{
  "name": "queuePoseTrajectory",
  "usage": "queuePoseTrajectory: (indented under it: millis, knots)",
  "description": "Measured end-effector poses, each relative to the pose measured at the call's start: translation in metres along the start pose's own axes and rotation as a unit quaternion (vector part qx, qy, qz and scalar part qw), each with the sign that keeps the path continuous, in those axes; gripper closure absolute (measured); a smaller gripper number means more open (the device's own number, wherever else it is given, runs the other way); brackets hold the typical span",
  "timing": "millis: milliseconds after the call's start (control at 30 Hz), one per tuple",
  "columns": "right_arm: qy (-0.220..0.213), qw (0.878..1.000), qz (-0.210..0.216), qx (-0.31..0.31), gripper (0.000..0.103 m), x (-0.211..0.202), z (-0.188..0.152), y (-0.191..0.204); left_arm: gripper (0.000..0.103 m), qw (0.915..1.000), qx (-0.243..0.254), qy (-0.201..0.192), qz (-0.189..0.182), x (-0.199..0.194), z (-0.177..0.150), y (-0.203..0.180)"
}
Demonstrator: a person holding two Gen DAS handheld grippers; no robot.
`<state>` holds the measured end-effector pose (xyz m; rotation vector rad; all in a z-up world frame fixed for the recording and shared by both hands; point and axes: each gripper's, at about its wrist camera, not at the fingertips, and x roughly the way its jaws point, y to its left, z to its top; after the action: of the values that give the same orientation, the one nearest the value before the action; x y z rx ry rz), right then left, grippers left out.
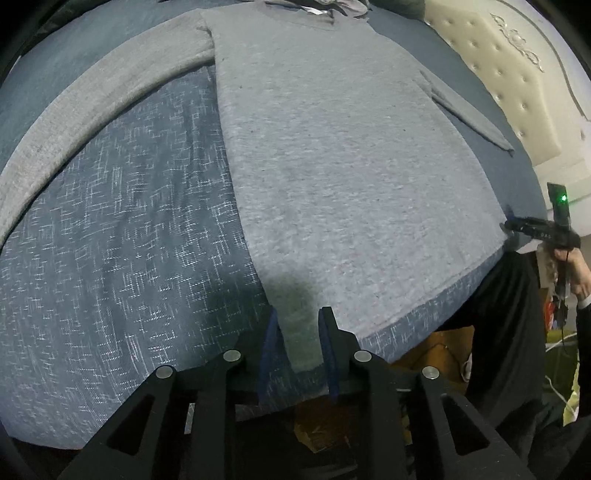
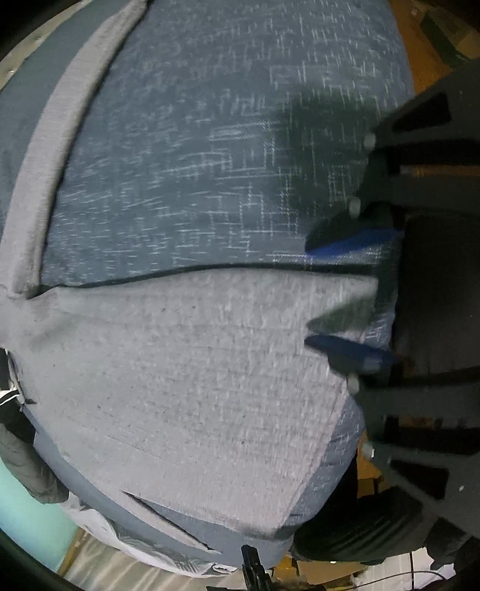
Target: Fold clothes
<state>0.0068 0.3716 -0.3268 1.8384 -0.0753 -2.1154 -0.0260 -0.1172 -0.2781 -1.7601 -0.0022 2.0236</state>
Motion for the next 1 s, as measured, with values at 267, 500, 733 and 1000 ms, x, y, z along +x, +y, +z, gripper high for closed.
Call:
queuePoseTrajectory:
  millis: [267, 500, 733, 1000]
  knots:
    - [-0.04, 0.999, 0.019, 0.015, 0.099, -0.02, -0.008, -0.019, 0.077, 0.9999, -0.015, 0.003, -0.001, 0.004, 0.004, 0.008]
    - [-0.053, 0.998, 0.014, 0.017, 0.099, -0.025, -0.015, -0.027, 0.077, 0.9994, -0.027, 0.02, -0.002, 0.028, 0.008, 0.013]
    - [-0.062, 0.998, 0.009, 0.027, 0.099, -0.029, -0.011, -0.031, 0.076, 0.9985, -0.034, 0.04, -0.017, 0.044, 0.004, 0.014]
    - [-0.08, 0.996, 0.022, 0.036, 0.099, -0.043, -0.006, -0.029, 0.066, 0.9979, -0.032, 0.049, -0.028, 0.057, -0.002, 0.01]
